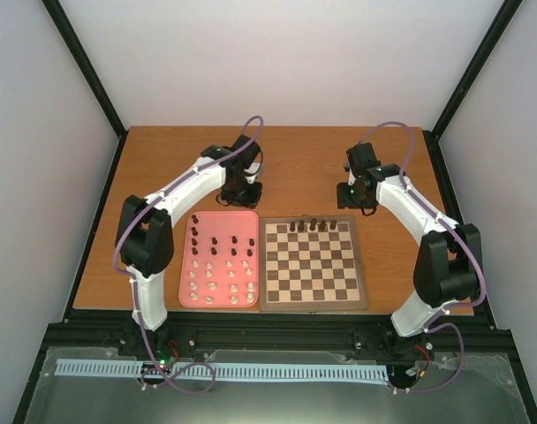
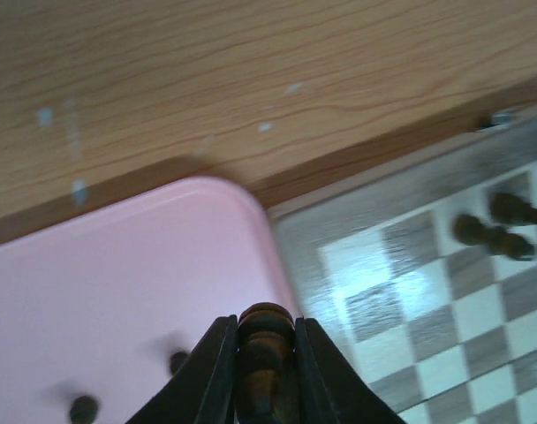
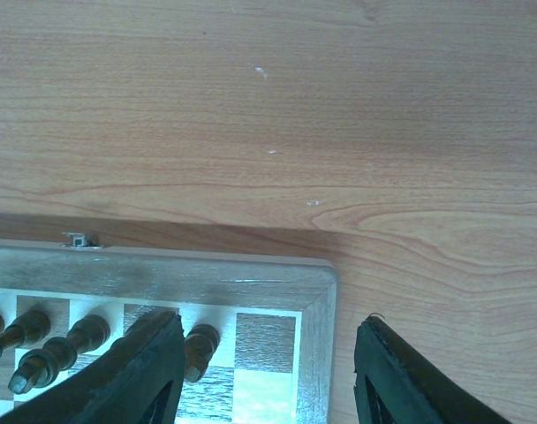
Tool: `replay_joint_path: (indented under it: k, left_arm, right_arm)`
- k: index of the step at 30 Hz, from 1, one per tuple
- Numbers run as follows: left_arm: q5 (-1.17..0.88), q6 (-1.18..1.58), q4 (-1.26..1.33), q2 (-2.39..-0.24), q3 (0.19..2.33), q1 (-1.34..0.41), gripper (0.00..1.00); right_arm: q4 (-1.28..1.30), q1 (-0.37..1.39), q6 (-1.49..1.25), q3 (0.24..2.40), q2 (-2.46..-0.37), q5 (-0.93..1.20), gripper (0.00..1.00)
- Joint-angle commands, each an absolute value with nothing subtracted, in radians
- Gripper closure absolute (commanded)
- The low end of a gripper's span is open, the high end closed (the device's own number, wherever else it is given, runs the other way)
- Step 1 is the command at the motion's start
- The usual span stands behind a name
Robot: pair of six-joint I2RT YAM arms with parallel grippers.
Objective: Set up the chess pieces on the board
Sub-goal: Place the chess piece on the chessboard.
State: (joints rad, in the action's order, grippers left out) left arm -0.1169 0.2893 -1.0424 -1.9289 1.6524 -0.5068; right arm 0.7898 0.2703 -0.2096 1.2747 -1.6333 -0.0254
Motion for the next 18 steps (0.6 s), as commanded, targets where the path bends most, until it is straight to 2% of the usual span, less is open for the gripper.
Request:
replay_joint_path:
  k: [1,10,18]
  left_arm:
    - [-0.145,0.316,-1.091,-2.014,1.769,-0.581,0.92]
    - [-0.171,0.336,-1.099,-2.125,1.852,-0.685,0.92]
    - [-0.192,0.344,-1.095,-2.155,1.854,-0.706,0.92]
  right_arm:
    - [0.793,0.246,-0.192,1.308,-1.643,-0.032,0.48]
    - [0.792,0.246,-0.175,1.3,-1.63,-0.017,0.48]
    - [0.777,0.214,-0.173,1.272,-1.62,-0.005,0.48]
